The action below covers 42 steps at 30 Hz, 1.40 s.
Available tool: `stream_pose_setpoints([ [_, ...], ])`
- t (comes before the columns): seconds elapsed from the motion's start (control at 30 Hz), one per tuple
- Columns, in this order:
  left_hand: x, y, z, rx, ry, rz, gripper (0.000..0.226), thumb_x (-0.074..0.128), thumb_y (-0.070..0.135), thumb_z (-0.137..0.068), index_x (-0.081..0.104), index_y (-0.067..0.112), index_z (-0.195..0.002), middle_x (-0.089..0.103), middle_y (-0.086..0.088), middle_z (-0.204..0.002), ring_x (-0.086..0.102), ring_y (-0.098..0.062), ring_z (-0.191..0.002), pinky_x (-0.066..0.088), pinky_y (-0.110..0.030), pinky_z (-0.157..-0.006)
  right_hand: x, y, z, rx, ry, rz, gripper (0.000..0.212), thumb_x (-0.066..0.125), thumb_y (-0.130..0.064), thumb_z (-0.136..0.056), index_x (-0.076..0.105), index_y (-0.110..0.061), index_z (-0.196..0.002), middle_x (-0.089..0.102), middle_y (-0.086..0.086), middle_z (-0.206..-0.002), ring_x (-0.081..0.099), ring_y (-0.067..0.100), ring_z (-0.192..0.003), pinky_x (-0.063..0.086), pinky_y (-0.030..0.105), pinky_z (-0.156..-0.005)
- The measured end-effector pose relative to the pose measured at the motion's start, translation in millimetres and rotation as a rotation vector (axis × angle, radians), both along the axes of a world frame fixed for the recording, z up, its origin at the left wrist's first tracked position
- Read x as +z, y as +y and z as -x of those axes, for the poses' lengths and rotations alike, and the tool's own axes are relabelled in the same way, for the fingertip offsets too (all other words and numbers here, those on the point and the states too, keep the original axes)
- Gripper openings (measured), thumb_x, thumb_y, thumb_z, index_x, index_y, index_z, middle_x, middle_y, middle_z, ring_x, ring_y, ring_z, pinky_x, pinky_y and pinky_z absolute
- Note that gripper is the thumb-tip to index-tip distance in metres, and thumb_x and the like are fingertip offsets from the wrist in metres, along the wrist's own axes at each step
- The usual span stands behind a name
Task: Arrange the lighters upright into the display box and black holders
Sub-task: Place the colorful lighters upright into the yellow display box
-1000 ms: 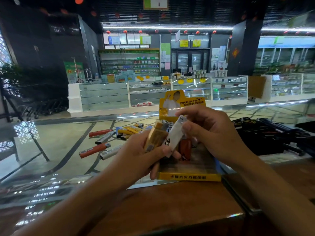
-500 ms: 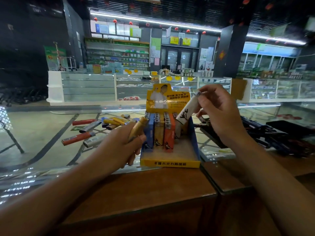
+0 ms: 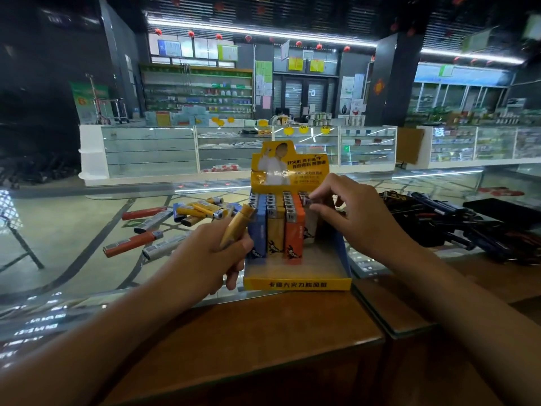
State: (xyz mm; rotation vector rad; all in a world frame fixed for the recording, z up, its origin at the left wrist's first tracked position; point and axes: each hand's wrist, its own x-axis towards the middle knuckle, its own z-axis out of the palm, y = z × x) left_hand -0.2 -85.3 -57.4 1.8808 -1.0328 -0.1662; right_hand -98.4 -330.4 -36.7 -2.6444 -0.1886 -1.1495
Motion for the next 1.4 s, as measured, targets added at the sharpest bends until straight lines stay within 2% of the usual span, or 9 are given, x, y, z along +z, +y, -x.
stream_pose_setpoints([
  [0.27, 4, 0, 4, 0.058, -0.089, 0.056, 0.022, 0.056, 0.023, -0.098, 0.063, 0.013, -0.080, 0.056, 0.014, -0.055, 0.049, 0.001, -0.046, 0.041, -0.017, -0.046, -5, -4, -3, -0.035, 0.060, 0.009, 0.016, 0.060, -0.034, -0.092, 0.064, -0.023, -0.102, 0.050, -0.008, -0.105, 0.045, 0.013, -0.100, 0.038, 0.023, -0.082],
  [0.47, 11, 1, 14, -0.093, 0.220, 0.128, 0.022, 0.056, 0.028, -0.097, 0.065, 0.012, -0.084, 0.055, 0.001, -0.058, 0.042, -0.008, -0.045, 0.036, -0.020, -0.042, 0, 3, -1, -0.016, 0.010, -0.167, 0.008, 0.060, -0.024, -0.097, 0.068, -0.021, -0.097, 0.054, -0.010, -0.103, 0.049, 0.010, -0.105, 0.041, 0.027, -0.088],
  [0.57, 14, 4, 15, -0.218, 0.373, 0.184, 0.022, 0.057, 0.036, -0.089, 0.067, 0.017, -0.084, 0.053, -0.004, -0.061, 0.038, -0.011, -0.043, 0.033, -0.022, -0.040, 10, 21, 6, 0.056, -0.061, -0.220, 0.014, 0.059, -0.029, -0.096, 0.067, -0.020, -0.104, 0.056, -0.013, -0.102, 0.050, -0.003, -0.092, 0.035, 0.010, -0.074],
  [0.67, 15, 6, 18, -0.302, 0.413, 0.190, 0.030, 0.061, 0.040, -0.079, 0.065, 0.012, -0.091, 0.051, -0.007, -0.060, 0.035, -0.012, -0.042, 0.033, -0.021, -0.037, 22, 51, 11, 0.199, -0.037, -0.202, 0.028, 0.054, -0.039, -0.096, 0.064, -0.022, -0.115, 0.061, -0.013, -0.100, 0.050, 0.006, -0.076, 0.035, 0.013, -0.065],
  [0.8, 15, 2, 17, -0.203, 0.328, 0.140, 0.045, 0.061, 0.045, -0.076, 0.061, 0.004, -0.094, 0.049, -0.001, -0.056, 0.035, -0.012, -0.044, 0.031, -0.021, -0.041, 33, 78, 7, 0.274, 0.020, -0.168, 0.024, 0.060, -0.037, -0.095, 0.064, -0.021, -0.113, 0.062, -0.012, -0.086, 0.052, 0.013, -0.062, 0.037, 0.017, -0.055],
  [0.9, 13, 2, 11, -0.058, 0.047, 0.167, 0.027, 0.057, 0.032, -0.097, 0.065, 0.008, -0.088, 0.053, 0.006, -0.054, 0.045, -0.008, -0.045, 0.038, -0.022, -0.045, 33, 88, 4, 0.250, -0.005, -0.137, 0.026, 0.064, -0.043, -0.091, 0.064, -0.019, -0.101, 0.055, -0.008, -0.066, 0.049, 0.009, -0.056, 0.033, 0.013, -0.054],
  [1.03, 9, 7, 10, 0.002, -0.294, 0.156, 0.016, 0.060, 0.033, -0.093, 0.062, 0.017, -0.092, 0.062, 0.001, -0.077, 0.061, -0.020, -0.072, 0.052, -0.047, -0.066, 27, 98, 2, 0.199, -0.038, -0.043, 0.025, 0.065, -0.042, -0.092, 0.057, -0.022, -0.106, 0.058, -0.004, -0.076, 0.052, 0.004, -0.064, 0.036, 0.011, -0.059],
  [1.23, 13, 8, 12, -0.103, -0.122, 0.209, 0.019, 0.053, 0.038, -0.089, 0.058, 0.031, -0.106, 0.061, 0.013, -0.084, 0.056, -0.005, -0.073, 0.047, -0.024, -0.064, 25, 91, 4, 0.268, -0.065, -0.214, 0.028, 0.061, -0.017, -0.097, 0.056, -0.019, -0.124, 0.065, -0.006, -0.101, 0.062, 0.006, -0.092, 0.048, 0.014, -0.069],
  [1.4, 12, 5, 14, -0.142, -0.104, 0.216, 0.022, 0.063, 0.009, -0.095, 0.060, 0.023, -0.112, 0.069, 0.010, -0.098, 0.068, -0.009, -0.096, 0.059, -0.039, -0.084, 22, 88, 7, 0.283, -0.086, -0.258, 0.033, 0.065, -0.016, -0.093, 0.055, -0.021, -0.124, 0.063, -0.015, -0.101, 0.063, 0.007, -0.091, 0.051, 0.018, -0.073],
])
